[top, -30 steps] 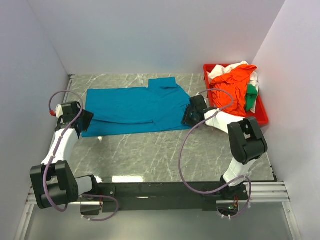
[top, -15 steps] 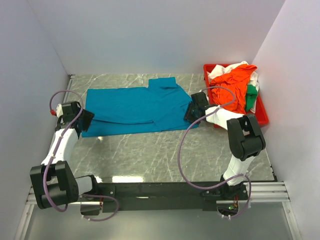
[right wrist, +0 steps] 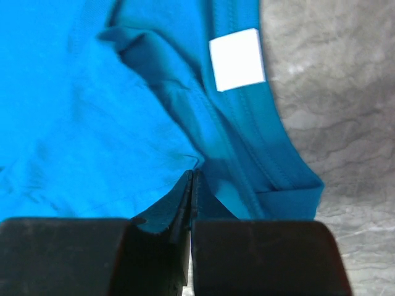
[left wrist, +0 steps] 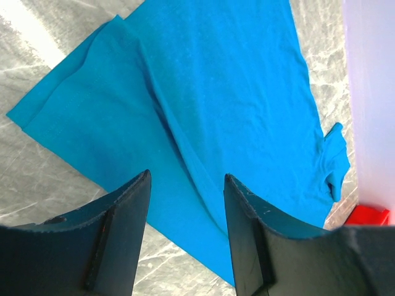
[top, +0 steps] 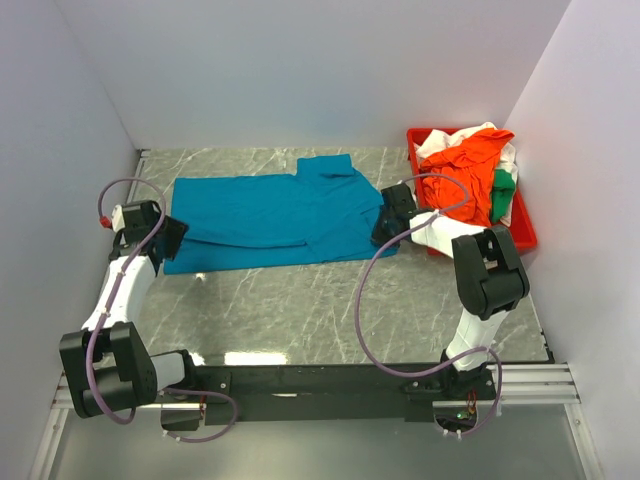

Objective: Fold and stack the t-shirts
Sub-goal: Fold the tshirt

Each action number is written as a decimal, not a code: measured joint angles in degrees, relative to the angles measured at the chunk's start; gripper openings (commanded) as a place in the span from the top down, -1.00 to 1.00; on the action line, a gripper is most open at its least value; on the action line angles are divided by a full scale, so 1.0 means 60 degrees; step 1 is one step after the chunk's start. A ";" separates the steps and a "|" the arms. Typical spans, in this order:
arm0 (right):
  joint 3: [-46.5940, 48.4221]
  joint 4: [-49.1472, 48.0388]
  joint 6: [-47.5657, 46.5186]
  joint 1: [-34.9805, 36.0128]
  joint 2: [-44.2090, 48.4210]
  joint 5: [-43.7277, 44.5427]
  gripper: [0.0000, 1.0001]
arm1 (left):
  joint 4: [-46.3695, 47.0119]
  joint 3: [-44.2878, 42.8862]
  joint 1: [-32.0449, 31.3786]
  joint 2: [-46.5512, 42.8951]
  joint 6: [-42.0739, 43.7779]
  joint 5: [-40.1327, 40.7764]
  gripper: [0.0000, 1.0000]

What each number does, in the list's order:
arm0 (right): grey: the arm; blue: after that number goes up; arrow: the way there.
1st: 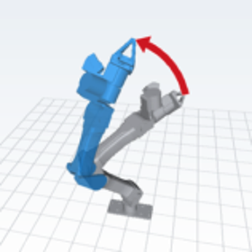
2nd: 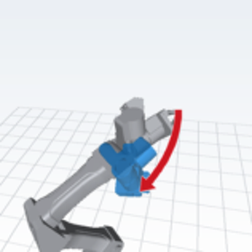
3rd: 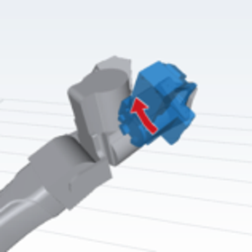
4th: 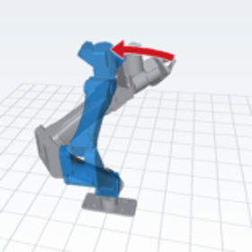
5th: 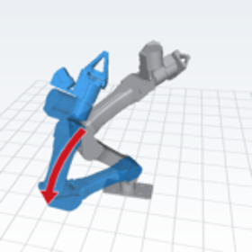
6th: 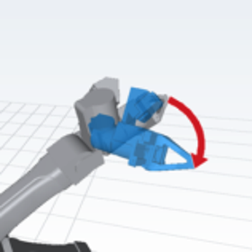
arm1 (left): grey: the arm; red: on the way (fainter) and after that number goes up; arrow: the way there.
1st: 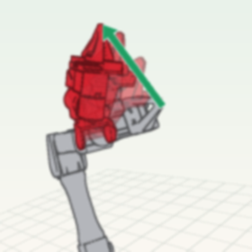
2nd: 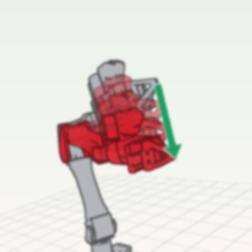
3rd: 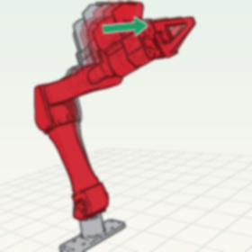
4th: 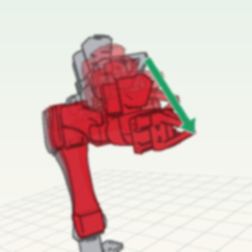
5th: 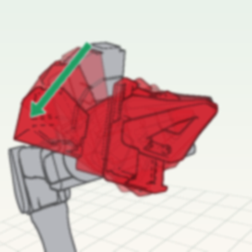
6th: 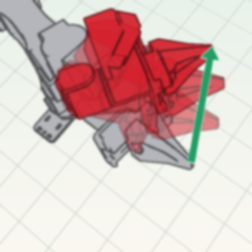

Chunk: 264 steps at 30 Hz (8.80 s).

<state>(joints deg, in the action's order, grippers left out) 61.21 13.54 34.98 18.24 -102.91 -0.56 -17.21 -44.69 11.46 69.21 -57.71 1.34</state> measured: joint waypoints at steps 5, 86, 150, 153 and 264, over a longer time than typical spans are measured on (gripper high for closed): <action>0.0761 0.0291 -0.0004 0.0000 -0.0018 -0.0299 1.00 | 0.0040 -0.0178 0.0000 0.0160 -0.0033 -0.0004 -0.11; 0.0463 0.0681 -0.0313 -0.0579 0.0357 0.0918 -0.01 | 0.0943 -0.0117 -0.0302 0.1891 -0.0718 0.0769 -0.08; -0.3402 -0.0827 0.1078 -0.0707 0.2696 0.0477 0.83 | 0.0969 0.1173 -0.0291 0.2320 -0.1213 0.2583 0.99; -0.3402 -0.0809 0.1031 -0.0710 0.2718 0.0474 1.00 | 0.0736 0.1177 -0.0291 0.2171 -0.1206 0.2586 0.99; 0.0659 -0.0244 0.0178 0.2441 0.0448 0.0984 0.13 | -0.0317 -0.3155 -0.1417 0.3548 0.1239 0.0255 -0.18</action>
<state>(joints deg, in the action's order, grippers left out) 65.17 12.08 36.05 32.88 -100.22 5.34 -19.11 -63.61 2.96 90.50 -50.28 2.87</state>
